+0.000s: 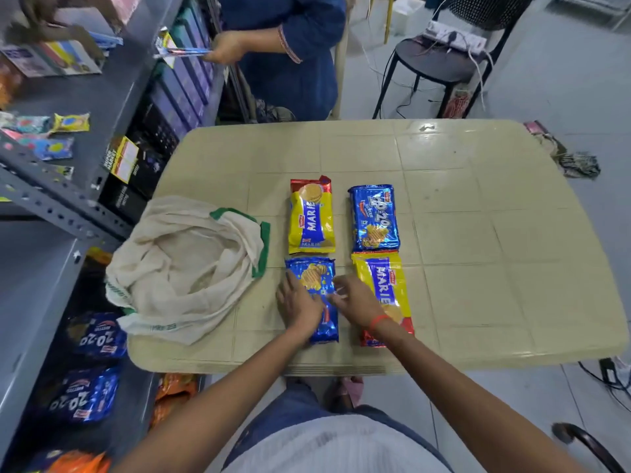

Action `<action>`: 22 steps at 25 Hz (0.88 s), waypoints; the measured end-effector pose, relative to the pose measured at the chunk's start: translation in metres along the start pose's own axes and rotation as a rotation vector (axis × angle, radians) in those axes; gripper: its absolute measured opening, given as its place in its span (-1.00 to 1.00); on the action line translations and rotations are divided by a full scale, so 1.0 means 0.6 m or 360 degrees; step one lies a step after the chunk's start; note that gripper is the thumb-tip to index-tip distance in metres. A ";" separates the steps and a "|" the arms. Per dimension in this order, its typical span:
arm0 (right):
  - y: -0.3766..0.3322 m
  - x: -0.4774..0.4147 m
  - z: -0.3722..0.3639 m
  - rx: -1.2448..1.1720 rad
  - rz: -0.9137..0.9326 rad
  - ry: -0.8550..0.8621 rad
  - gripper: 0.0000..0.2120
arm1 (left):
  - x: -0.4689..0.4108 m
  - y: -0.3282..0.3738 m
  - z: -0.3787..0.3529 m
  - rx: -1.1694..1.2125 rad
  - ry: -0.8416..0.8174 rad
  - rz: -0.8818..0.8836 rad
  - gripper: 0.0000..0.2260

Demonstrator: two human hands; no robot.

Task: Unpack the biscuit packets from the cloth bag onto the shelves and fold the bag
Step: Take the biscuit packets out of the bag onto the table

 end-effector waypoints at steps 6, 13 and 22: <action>-0.025 -0.022 -0.056 0.0011 -0.0343 -0.0193 -0.42 | -0.015 -0.019 0.016 0.0436 -0.0243 0.0423 -0.57; -0.046 -0.042 0.042 -0.0012 -0.0202 0.0153 -0.42 | -0.002 0.061 0.037 0.0352 0.0011 0.0050 -0.59; 0.021 -0.178 0.198 -0.0038 -0.0433 0.0407 -0.40 | -0.148 0.269 -0.017 0.0726 -0.0383 -0.0363 -0.65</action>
Point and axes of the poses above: each hand's wrist, its own x-axis away from the middle knuckle, its own z-axis out of the back of the hand, y = z × x, the point moved 1 cm from there along -x, towards the middle knuckle, and after that the axes turned 3 degrees about -y, right-handed, at the moved point
